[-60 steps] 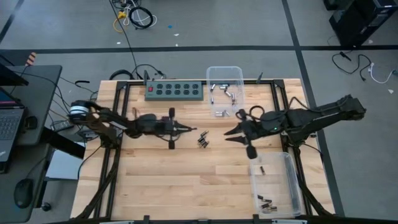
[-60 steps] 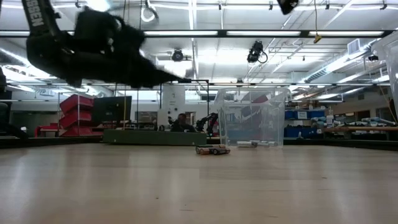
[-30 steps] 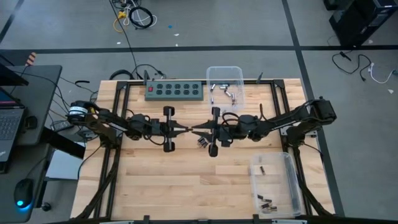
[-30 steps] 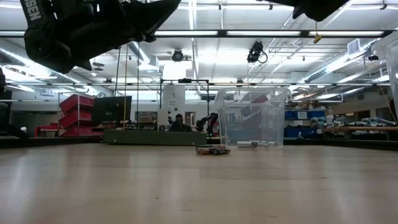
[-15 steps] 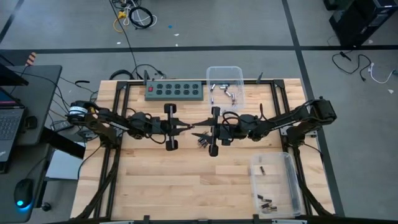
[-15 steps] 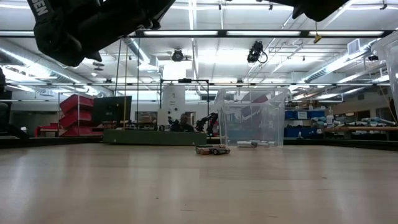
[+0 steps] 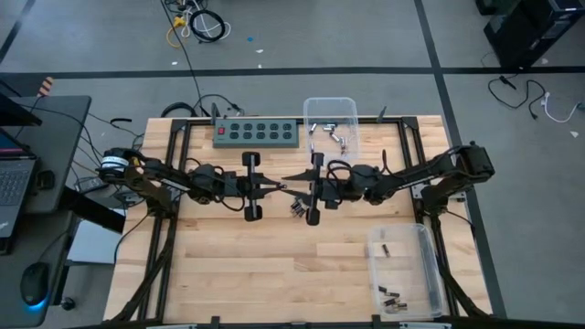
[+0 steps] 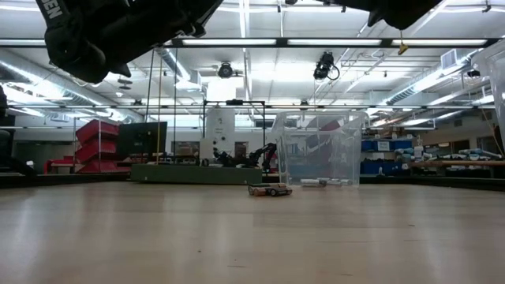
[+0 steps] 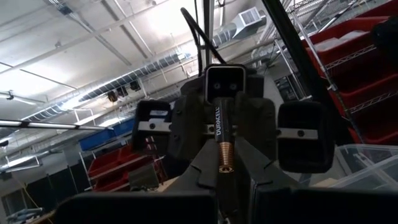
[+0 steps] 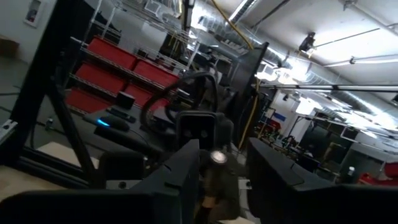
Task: Sort batteries
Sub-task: Put the black battery into the bottom transparent bin
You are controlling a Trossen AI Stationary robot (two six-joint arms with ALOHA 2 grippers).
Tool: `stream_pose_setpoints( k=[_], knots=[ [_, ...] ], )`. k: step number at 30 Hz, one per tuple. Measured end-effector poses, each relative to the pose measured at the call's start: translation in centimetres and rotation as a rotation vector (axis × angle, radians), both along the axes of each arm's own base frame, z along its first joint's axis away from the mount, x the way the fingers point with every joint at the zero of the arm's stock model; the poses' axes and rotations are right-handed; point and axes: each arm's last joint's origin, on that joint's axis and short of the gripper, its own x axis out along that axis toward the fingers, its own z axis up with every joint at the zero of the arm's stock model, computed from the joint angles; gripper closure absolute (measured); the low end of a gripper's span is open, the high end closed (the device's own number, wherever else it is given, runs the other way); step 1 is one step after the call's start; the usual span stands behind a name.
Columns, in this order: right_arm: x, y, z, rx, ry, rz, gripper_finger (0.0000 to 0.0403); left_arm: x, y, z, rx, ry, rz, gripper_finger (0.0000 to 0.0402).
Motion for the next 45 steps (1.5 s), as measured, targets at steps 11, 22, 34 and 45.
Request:
stream_pose_setpoints(
  k=[11, 22, 34, 45],
  knots=[
    [0.1, -1.5, 0.0, 0.039, 0.002, 0.071, 0.0331, 0.3, 0.0, 0.2, 0.015, 0.0, 0.017, 0.0387],
    [0.1, -1.6, -0.1, 0.026, 0.006, 0.063, 0.0387, 0.3, 0.1, 0.2, -0.011, 0.01, 0.05, 0.0364],
    [0.0, -1.5, 0.1, 0.046, -0.001, 0.012, 0.0387, 0.6, 0.6, -0.8, -0.114, 0.105, 0.157, 0.0242],
    [-2.0, -0.7, 2.3, 0.127, 0.047, -0.084, 0.0387, 0.9, 1.1, -2.0, -0.258, 0.227, 0.305, 0.0218]
  ],
)
